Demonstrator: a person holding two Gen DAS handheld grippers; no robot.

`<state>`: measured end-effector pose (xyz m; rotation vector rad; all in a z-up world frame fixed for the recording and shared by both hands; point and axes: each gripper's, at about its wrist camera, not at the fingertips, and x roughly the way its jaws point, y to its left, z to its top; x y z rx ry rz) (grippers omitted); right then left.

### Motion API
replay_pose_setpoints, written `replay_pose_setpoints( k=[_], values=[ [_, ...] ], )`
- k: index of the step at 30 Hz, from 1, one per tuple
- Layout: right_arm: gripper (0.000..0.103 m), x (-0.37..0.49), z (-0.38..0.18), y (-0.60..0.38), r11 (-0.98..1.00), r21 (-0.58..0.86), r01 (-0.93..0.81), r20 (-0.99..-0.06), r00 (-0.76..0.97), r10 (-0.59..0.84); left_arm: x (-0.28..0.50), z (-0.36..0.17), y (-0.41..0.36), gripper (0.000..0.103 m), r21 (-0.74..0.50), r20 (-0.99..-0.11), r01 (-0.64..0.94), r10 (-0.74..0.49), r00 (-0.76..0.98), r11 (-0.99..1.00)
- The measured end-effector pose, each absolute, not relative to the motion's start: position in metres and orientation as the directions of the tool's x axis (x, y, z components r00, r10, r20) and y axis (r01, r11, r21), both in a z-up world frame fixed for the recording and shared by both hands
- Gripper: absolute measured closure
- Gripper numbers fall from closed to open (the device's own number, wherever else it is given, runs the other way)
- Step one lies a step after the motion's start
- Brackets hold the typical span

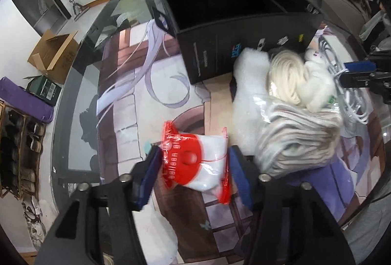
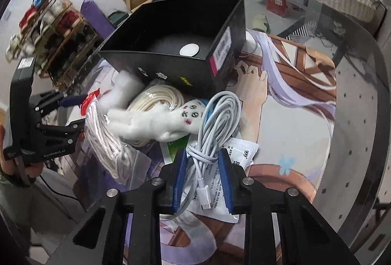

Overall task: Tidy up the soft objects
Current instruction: 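Grasp the red balloon glue packet with the left tool while the right tool grasps the white cable coil, then lift the red packet with the left tool while the right tool carries the cable over the black box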

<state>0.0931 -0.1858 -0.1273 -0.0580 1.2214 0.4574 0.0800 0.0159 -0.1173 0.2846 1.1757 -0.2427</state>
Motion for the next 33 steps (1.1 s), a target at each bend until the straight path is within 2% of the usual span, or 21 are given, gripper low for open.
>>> replay_pose_setpoints(
  k=[4,6,11,19,27,33],
  values=[
    [0.063,0.092,-0.133,-0.178,0.906,0.179,-0.384,-0.922,0.255,0.291,0.084,-0.119,0.018,0.042,0.079,-0.930,0.317,-0.044,0.365,0.945],
    [0.063,0.093,-0.134,-0.177,0.903,0.179,-0.390,-0.920,0.259,0.294,0.085,-0.119,0.018,0.043,0.077,-0.931,0.318,-0.046,0.362,0.945],
    [0.074,0.090,-0.133,-0.169,0.894,0.168,-0.414,-0.924,0.249,0.289,0.082,-0.119,0.015,0.054,0.109,-0.927,0.333,-0.026,0.375,0.937],
    [0.076,0.082,-0.118,-0.166,0.898,0.106,-0.426,-0.907,0.328,0.263,0.073,-0.092,0.017,0.056,0.064,-0.892,0.336,-0.097,0.441,0.940],
    [0.076,0.061,-0.069,-0.154,0.884,-0.015,-0.467,-0.784,0.554,0.280,0.051,-0.040,0.016,0.055,0.098,-0.738,0.312,-0.141,0.660,0.945],
    [0.076,0.030,-0.028,-0.151,0.877,-0.053,-0.478,-0.605,0.714,0.353,0.030,-0.002,0.022,0.055,0.074,-0.593,0.301,-0.200,0.780,0.951]
  ],
)
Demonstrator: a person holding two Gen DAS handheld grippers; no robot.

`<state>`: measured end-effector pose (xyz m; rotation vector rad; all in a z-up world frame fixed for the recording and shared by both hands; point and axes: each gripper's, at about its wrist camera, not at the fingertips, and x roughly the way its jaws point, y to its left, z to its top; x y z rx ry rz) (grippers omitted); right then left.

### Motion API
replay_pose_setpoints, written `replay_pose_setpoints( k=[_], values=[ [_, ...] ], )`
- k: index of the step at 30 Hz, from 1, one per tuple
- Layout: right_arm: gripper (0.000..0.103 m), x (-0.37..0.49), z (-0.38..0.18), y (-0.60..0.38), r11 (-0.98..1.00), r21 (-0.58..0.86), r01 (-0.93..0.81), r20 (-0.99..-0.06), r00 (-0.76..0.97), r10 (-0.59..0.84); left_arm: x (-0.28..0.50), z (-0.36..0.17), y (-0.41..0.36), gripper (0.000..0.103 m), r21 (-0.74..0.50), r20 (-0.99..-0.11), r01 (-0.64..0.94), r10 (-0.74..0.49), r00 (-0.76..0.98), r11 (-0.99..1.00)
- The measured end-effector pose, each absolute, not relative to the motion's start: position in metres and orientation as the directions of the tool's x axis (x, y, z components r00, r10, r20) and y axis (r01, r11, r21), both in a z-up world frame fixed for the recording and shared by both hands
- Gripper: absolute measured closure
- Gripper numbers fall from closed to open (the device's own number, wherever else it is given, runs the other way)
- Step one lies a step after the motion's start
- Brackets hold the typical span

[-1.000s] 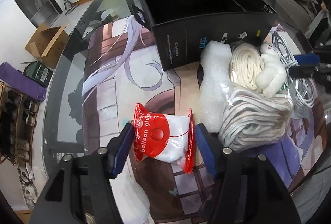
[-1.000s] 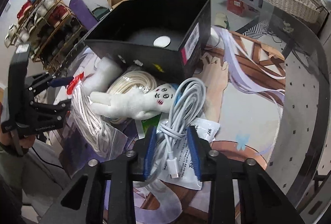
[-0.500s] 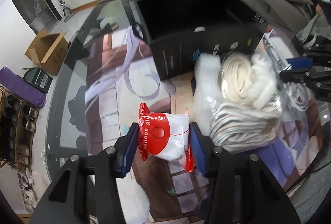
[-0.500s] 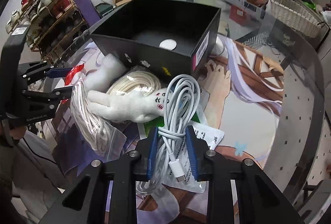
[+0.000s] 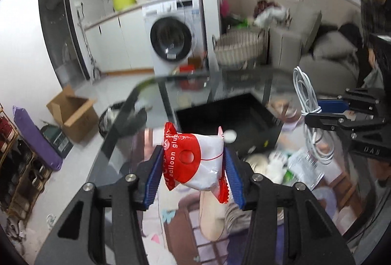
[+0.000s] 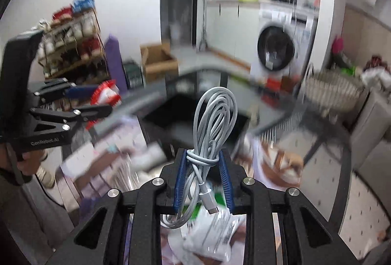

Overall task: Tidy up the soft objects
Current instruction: 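Lift the red packet with the left tool while the right tool carries the cable over the black box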

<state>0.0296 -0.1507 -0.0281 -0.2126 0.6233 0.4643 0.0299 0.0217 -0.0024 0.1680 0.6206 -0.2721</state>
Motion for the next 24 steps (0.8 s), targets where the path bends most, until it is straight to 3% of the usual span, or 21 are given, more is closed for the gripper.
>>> replay_pose_setpoints(
  k=[5,10,24],
  values=[
    [0.076,0.000,-0.002,-0.152,0.871,-0.073,-0.485,-0.441,0.799,0.408,0.005,0.021,0.030,0.055,0.090,-0.466,0.297,-0.224,0.856,0.951],
    [0.076,-0.017,0.010,-0.150,0.864,-0.091,-0.495,-0.357,0.827,0.436,-0.004,0.033,0.041,0.055,0.081,-0.393,0.289,-0.235,0.889,0.954],
    [0.076,0.004,0.023,-0.149,0.864,-0.062,-0.500,-0.321,0.829,0.458,0.018,0.046,0.036,0.055,0.031,-0.337,0.282,-0.255,0.906,0.959]
  ],
)
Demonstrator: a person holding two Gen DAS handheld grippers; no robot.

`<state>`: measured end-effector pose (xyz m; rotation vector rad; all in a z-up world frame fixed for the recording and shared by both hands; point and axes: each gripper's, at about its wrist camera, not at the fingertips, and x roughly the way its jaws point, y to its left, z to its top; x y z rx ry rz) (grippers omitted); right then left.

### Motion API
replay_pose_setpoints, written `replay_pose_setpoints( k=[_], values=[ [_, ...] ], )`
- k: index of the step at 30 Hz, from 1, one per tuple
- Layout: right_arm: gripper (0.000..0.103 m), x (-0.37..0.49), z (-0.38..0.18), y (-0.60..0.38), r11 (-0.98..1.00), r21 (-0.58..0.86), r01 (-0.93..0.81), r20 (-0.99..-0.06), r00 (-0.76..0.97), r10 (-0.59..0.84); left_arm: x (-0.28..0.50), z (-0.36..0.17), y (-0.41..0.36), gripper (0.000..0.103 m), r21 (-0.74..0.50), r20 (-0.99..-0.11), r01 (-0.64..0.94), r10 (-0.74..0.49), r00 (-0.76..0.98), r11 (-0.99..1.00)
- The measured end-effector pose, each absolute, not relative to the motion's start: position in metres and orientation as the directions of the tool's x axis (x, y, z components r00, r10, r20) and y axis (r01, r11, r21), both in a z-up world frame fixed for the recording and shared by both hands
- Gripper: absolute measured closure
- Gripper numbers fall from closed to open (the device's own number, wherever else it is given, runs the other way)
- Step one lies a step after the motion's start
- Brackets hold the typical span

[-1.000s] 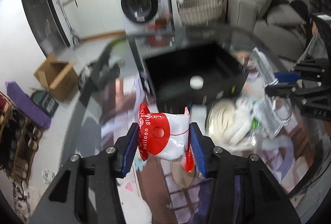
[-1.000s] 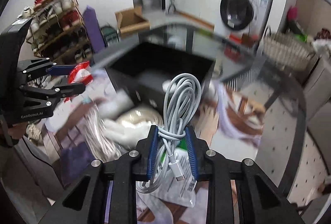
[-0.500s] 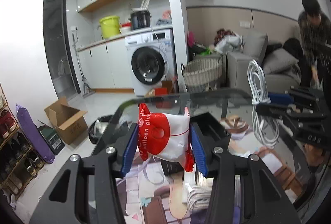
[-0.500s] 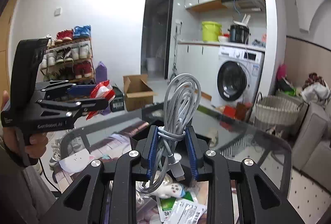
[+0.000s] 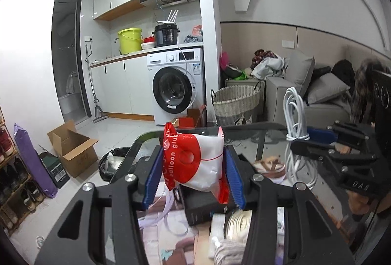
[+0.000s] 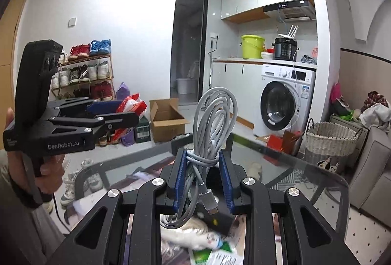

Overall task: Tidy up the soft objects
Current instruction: 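Lift the red packet with the left tool while the right tool carries the cable over the black box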

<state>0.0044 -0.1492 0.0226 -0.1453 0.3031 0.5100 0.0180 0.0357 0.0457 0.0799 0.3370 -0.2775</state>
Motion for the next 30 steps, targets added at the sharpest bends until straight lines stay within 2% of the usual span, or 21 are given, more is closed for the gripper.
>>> replay_pose_setpoints(
  k=[5,10,13,20,27,30],
  values=[
    [0.076,0.032,0.037,-0.140,0.875,-0.056,-0.482,-0.300,0.844,0.445,0.046,0.054,0.032,0.055,0.019,-0.287,0.294,-0.277,0.917,0.956],
    [0.076,0.074,0.039,-0.125,0.891,-0.077,-0.448,-0.316,0.858,0.405,0.078,0.049,0.033,0.055,-0.029,-0.305,0.276,-0.271,0.913,0.961],
    [0.076,0.105,0.028,-0.118,0.899,-0.074,-0.431,-0.390,0.842,0.372,0.098,0.038,0.029,0.055,-0.037,-0.355,0.257,-0.253,0.900,0.966],
    [0.076,0.170,-0.021,-0.107,0.909,-0.096,-0.406,-0.593,0.756,0.276,0.158,-0.009,0.022,0.055,-0.067,-0.569,0.238,-0.233,0.788,0.969],
    [0.076,0.200,-0.071,-0.102,0.888,-0.159,-0.431,-0.728,0.659,0.189,0.178,-0.041,0.000,0.055,-0.072,-0.698,0.279,-0.248,0.672,0.958],
    [0.076,0.204,-0.086,-0.101,0.873,-0.149,-0.465,-0.761,0.617,0.199,0.177,-0.054,-0.011,0.055,-0.087,-0.737,0.313,-0.272,0.619,0.946]
  ],
)
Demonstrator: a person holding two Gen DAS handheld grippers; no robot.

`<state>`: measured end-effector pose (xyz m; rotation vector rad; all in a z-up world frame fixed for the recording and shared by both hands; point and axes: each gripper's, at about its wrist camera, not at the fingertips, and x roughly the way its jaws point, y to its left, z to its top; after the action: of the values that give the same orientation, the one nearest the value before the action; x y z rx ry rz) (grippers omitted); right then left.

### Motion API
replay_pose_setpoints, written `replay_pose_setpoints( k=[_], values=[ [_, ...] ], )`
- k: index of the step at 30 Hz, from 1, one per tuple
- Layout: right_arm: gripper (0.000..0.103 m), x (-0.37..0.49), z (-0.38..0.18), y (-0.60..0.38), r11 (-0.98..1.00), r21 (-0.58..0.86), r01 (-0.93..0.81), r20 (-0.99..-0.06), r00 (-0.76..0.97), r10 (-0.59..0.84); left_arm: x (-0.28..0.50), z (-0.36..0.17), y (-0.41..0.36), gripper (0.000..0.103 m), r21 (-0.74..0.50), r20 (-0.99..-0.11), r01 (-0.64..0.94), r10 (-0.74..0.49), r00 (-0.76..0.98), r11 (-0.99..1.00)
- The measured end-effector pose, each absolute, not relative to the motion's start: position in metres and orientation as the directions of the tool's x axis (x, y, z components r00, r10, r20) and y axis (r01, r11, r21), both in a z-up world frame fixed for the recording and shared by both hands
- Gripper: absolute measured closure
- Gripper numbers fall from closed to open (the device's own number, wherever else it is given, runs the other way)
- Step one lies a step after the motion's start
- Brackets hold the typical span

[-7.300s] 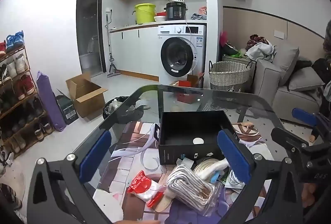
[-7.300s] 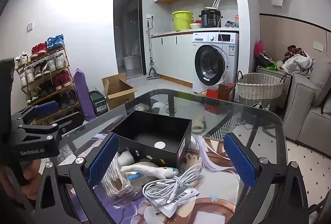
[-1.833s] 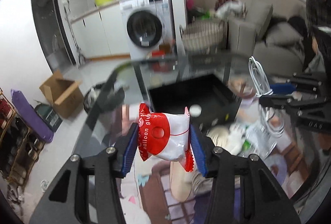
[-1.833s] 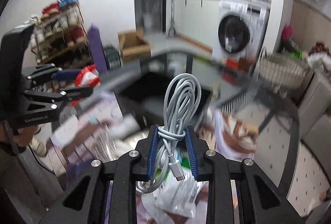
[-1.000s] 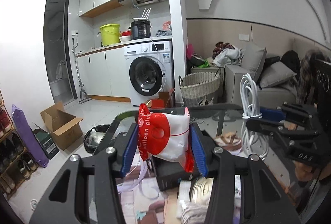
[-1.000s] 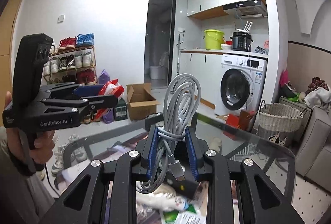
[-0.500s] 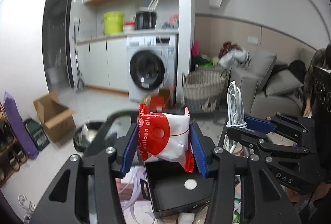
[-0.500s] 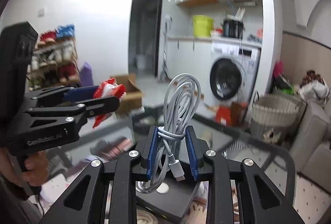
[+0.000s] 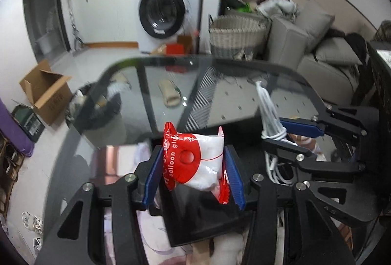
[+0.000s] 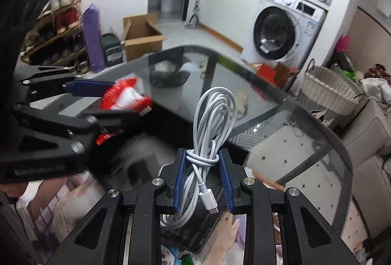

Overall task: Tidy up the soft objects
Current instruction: 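Lift the red packet with the left tool while the right tool carries the cable over the black box, then open the left tool over the black box while the right tool releases the cable inside, then grasp the white foam block with the left tool while the right tool grasps the white plush doll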

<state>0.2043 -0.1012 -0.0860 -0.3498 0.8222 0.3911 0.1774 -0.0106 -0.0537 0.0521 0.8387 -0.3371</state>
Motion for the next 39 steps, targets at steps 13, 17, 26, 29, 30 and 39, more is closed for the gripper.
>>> replay_pose_setpoints(
  k=[13,17,26,29,30,39],
  values=[
    [0.076,0.191,-0.094,-0.110,0.866,0.039,-0.498,-0.779,0.528,0.338,0.176,-0.056,-0.011,0.037,-0.118,-0.750,0.328,-0.301,0.589,0.937],
    [0.076,0.188,-0.087,-0.113,0.862,0.082,-0.500,-0.772,0.515,0.373,0.170,-0.048,-0.009,0.034,-0.108,-0.734,0.335,-0.303,0.608,0.936],
    [0.075,0.161,-0.064,-0.130,0.858,0.132,-0.496,-0.813,0.442,0.380,0.138,-0.032,0.000,0.028,-0.114,-0.750,0.360,-0.318,0.580,0.926],
    [0.076,0.145,-0.071,-0.135,0.855,0.198,-0.480,-0.846,0.356,0.396,0.125,-0.040,-0.010,0.028,-0.066,-0.785,0.385,-0.286,0.549,0.921],
    [0.076,0.141,-0.074,-0.135,0.853,0.211,-0.478,-0.854,0.335,0.399,0.121,-0.043,-0.013,0.028,-0.059,-0.794,0.394,-0.282,0.539,0.917],
    [0.072,0.124,-0.128,-0.148,0.848,0.442,-0.292,-0.858,0.140,0.495,0.109,-0.076,-0.025,0.028,0.016,-0.851,0.421,-0.209,0.483,0.907]
  ],
)
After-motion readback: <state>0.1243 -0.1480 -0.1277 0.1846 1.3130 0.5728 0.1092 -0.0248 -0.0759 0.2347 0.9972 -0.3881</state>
